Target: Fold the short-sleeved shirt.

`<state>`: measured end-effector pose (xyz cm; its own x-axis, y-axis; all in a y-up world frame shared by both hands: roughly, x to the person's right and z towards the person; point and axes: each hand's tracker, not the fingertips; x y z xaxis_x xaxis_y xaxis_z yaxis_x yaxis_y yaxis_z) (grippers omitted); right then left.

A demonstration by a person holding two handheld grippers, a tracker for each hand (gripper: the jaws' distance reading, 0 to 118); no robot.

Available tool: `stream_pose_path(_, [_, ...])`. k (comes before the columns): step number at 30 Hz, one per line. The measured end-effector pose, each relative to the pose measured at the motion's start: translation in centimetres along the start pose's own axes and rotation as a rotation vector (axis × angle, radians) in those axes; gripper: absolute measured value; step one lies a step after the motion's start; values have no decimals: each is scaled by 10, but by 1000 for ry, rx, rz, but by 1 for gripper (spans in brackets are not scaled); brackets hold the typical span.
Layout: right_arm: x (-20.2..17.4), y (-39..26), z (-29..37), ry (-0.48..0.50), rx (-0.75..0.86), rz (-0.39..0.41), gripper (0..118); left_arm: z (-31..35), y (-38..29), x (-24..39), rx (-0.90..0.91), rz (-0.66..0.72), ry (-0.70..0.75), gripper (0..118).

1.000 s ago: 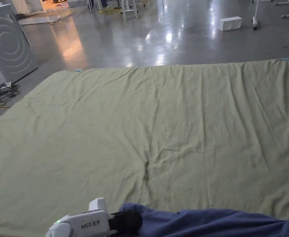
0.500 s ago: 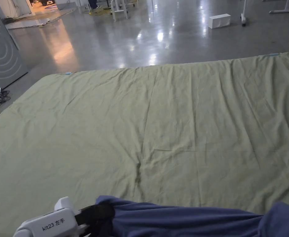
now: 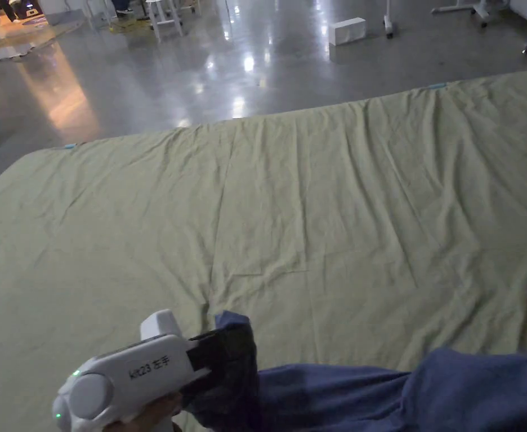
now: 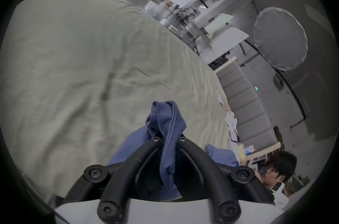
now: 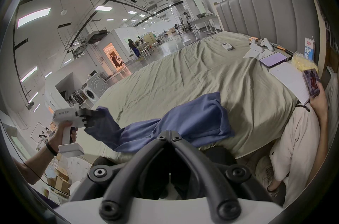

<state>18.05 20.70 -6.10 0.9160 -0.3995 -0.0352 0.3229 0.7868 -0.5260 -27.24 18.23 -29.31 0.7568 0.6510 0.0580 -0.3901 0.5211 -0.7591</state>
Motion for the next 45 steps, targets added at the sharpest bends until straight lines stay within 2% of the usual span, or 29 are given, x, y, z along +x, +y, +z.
stream_pose_path(4, [6, 0, 11, -32, 14, 8, 0, -61, -33, 39, -119, -37, -30, 9])
stream_pose_path(7, [19, -6, 18, -60, 9, -26, 0, -97, -60, 56, -160, -49, -4, 9])
stream_pose_path(9, [27, -11, 22, -86, -4, -48, 0, -114, -74, 61, -189, -85, 84, 9])
stream_pose_path(11, [35, -15, 26, -101, -14, -58, 0, -119, -80, 62, -197, -90, 89, 15])
stream_pose_path(12, [39, -17, 27, -107, -19, -64, 0, -117, -80, 62, -197, -92, 78, 25])
stream_pose_path(14, [46, -21, 27, -111, -30, -79, 0, -106, -73, 64, -185, -84, -7, 68])
stream_pose_path(15, [48, -22, 26, -109, -35, -84, 0, -100, -70, 68, -183, -90, -35, 85])
stream_pose_path(16, [49, -23, 25, -106, -41, -86, 0, -91, -66, 73, -167, -106, -57, 95])
stream_pose_path(19, [41, -19, 23, -94, -36, -73, 0, -56, -54, 77, -44, -127, -126, 91])
stream_pose_path(21, [37, -18, 21, -72, -23, -69, 0, -38, -46, 73, 54, -54, -127, 74])
stream_pose_path(23, [34, -17, 18, -52, -16, -75, 0, -33, -43, 63, 88, 10, -101, 62])
stream_pose_path(24, [33, -17, 16, -43, -16, -78, 0, -39, -43, 59, 76, 20, -82, 62])
stream_pose_path(25, [33, -18, 14, -36, -19, -78, 0, -47, -45, 55, 37, 20, -46, 32])
stream_pose_path(26, [32, -18, 13, -33, -22, -74, 0, -58, -50, 50, -7, 19, 3, 11])
stream_pose_path(30, [25, -17, 20, -50, -23, -22, 0, -101, -84, 37, -204, 80, 25, 10])
stream_pose_path(33, [28, -20, 23, -56, -35, -24, 0, -132, -114, 38, -329, 81, -34, 7])
stream_pose_path(36, [29, -23, 25, -88, -55, -22, 0, -139, -121, 43, -258, 36, -13, 6])
stream_pose_path(39, [32, -23, 27, -90, -53, -40, 0, -128, -112, 44, -271, 33, -29, 6])
stream_pose_path(41, [32, -22, 27, -80, -51, -53, 0, -108, -103, 43, -235, -55, -133, 12])
stream_pose_path(42, [31, -21, 26, -81, -49, -51, 0, -91, -100, 41, -194, -91, -204, 20])
stream_pose_path(43, [30, -20, 26, -83, -45, -45, 0, -75, -95, 35, -160, -99, -268, 40])
stream_pose_path(45, [30, -19, 23, -80, -42, -43, 0, -48, -84, 20, -107, -57, -279, 80])
